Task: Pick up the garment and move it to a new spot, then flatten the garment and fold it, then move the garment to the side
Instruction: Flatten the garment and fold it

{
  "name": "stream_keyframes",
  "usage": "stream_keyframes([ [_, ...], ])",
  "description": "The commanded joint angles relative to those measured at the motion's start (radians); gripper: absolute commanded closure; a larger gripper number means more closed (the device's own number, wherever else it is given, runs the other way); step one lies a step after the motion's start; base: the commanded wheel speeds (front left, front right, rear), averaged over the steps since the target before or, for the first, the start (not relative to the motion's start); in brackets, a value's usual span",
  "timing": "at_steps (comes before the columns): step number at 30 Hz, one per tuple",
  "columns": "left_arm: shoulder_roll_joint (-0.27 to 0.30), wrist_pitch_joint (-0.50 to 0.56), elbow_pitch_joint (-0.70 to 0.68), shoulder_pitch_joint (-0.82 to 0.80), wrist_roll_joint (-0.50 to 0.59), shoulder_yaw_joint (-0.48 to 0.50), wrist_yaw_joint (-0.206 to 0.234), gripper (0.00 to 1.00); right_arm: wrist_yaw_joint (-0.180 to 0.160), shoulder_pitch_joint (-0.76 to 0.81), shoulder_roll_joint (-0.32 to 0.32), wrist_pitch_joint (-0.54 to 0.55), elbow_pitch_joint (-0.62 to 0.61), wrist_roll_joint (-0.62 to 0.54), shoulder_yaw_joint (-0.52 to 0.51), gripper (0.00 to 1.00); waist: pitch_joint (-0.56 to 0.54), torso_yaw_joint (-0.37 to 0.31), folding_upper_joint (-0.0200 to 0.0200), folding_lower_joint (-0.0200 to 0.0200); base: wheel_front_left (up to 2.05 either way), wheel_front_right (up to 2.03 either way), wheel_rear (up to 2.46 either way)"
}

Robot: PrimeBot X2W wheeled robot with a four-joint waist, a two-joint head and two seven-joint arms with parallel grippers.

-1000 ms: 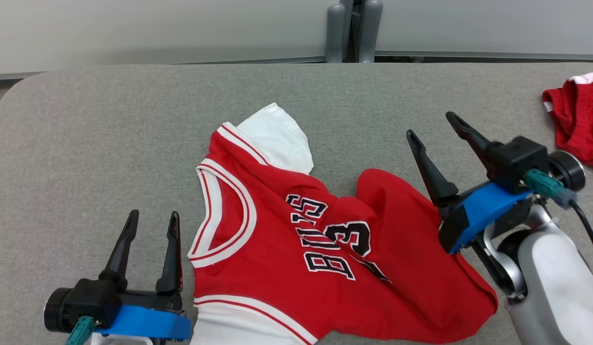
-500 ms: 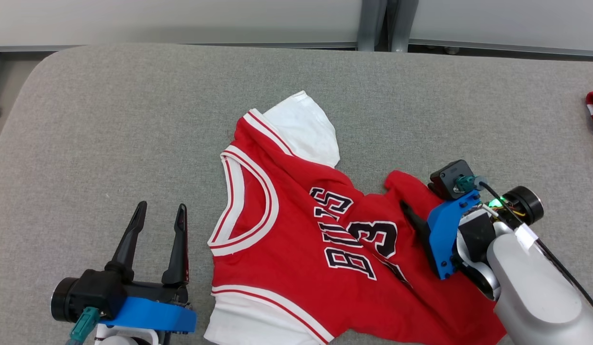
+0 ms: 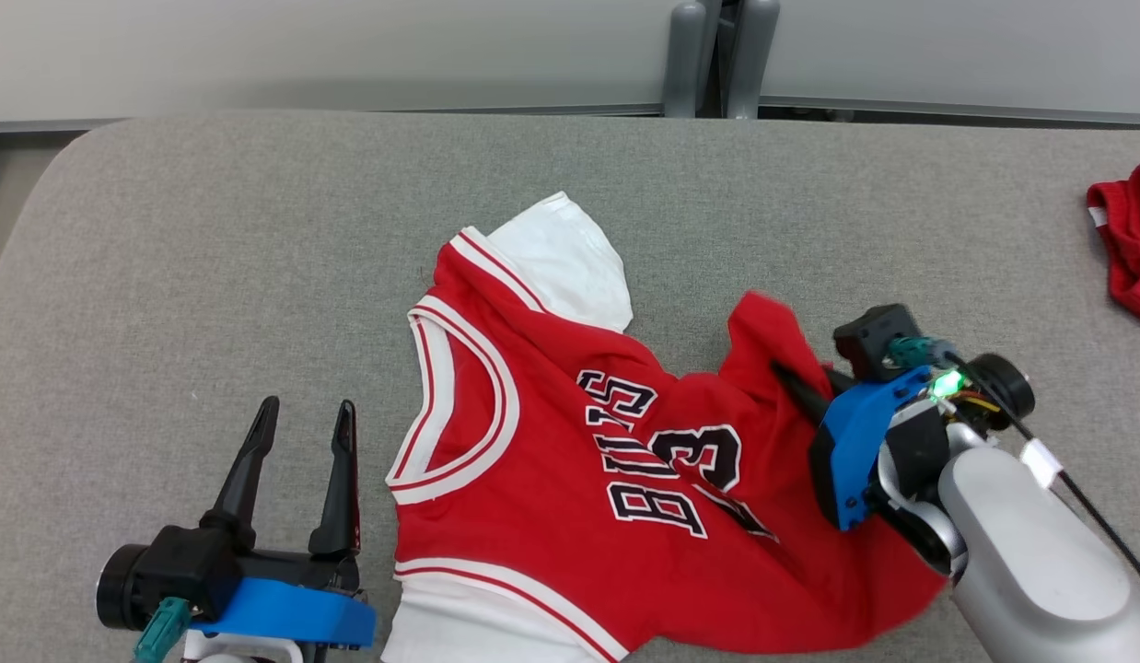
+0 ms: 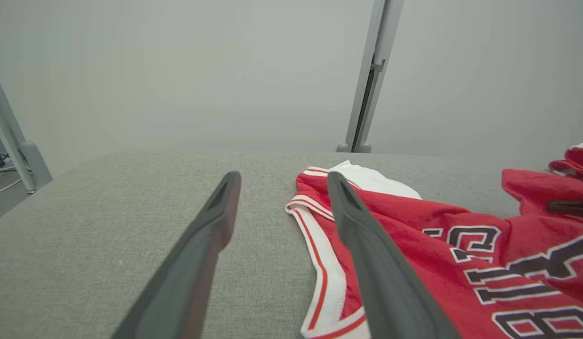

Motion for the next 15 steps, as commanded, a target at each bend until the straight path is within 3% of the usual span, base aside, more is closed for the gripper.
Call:
stream_keyframes([
  [1, 0.003, -0.003, 0.000, 0.013, -0.002, 0.006, 0.004, 0.00, -0.001, -0.017, 0.006, -0.077, -0.030, -0.025, -0.032, 1.00, -0.012, -0.009, 0.0000, -0.0001, 0.00, 0.00, 0.00],
  [9, 0.003, -0.003, -0.014, 0.042, -0.004, 0.013, 0.007, 0.00, -0.001, 0.091, 0.068, -0.300, -0.158, -0.106, -0.224, 1.00, -0.043, -0.034, 0.0000, -0.0001, 0.00, 0.00, 0.00],
  [15, 0.003, -0.003, -0.023, 0.052, -0.006, 0.011, 0.011, 0.00, -0.001, 0.258, 0.129, -0.298, -0.331, -0.155, -0.384, 1.00, -0.043, -0.040, 0.0000, -0.0001, 0.00, 0.00, 0.00],
])
